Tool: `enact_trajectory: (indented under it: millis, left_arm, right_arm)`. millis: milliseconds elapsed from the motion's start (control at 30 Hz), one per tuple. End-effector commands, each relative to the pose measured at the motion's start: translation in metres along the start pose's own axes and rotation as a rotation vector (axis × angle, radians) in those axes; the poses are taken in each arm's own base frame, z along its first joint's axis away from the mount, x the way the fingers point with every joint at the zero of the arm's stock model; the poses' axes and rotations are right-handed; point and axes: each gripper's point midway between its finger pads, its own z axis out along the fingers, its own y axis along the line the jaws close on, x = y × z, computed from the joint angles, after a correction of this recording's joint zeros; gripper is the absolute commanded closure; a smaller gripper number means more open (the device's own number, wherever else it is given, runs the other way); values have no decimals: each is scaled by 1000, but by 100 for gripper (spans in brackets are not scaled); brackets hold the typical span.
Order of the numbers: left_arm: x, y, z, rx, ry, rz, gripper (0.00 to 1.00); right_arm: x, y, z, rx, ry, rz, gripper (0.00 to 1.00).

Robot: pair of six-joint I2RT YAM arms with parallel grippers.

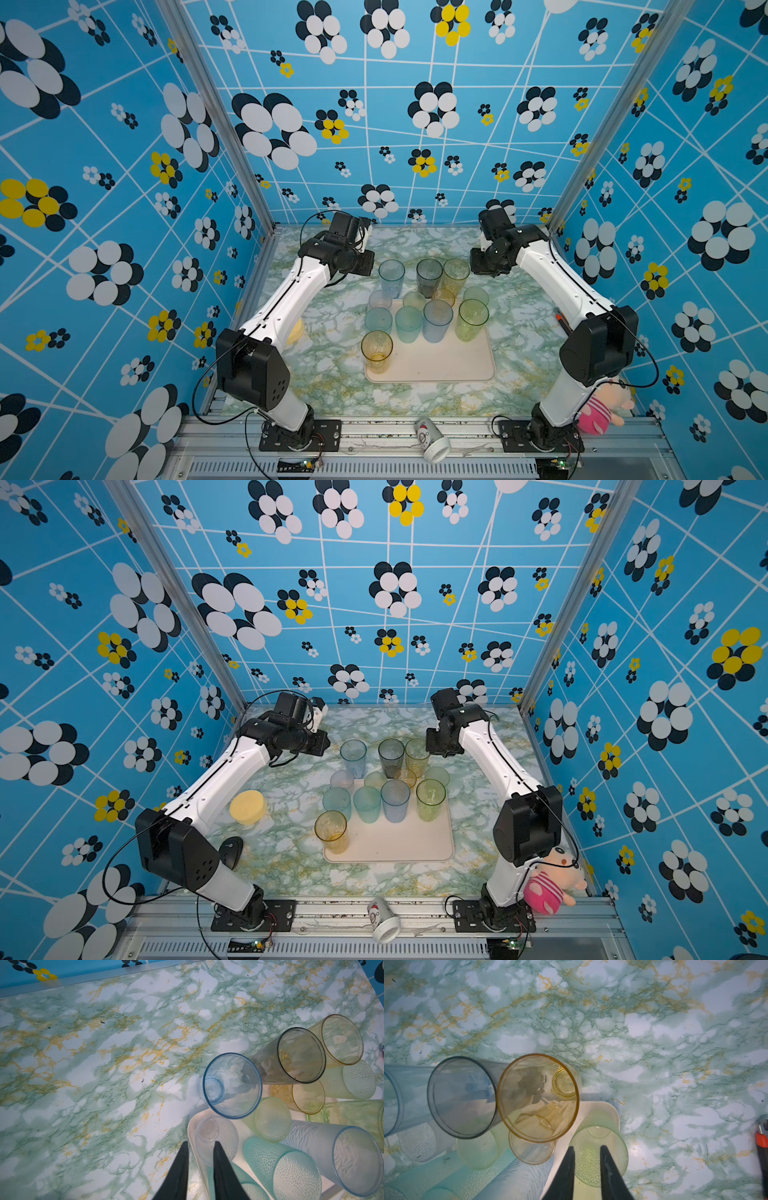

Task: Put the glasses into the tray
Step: 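Raise the left gripper toward the far cups while the right reaches the far amber cup, then grip the far amber cup with the right gripper and lift it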

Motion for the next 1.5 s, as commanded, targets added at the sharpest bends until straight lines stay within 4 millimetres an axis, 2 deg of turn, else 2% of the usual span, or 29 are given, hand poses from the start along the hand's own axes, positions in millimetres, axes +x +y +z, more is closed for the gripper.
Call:
enact_trajectory:
  millis: [0, 233, 600, 1467]
  left_arm:
    - [-7, 2, 0, 12, -10, 5, 76]
    - [-3, 7, -1, 1, 1, 3, 76]
    - [1, 13, -3, -7, 6, -7, 76]
    - [7, 17, -7, -16, 16, -8, 76]
  right_arm:
    - [-8, 7, 1, -35, 8, -8, 76]
    - [-13, 9, 17, -32, 45, -14, 76]
    - [-10, 5, 34, -4, 92, -15, 78]
    - [-11, 6, 50, 2, 123, -19, 89]
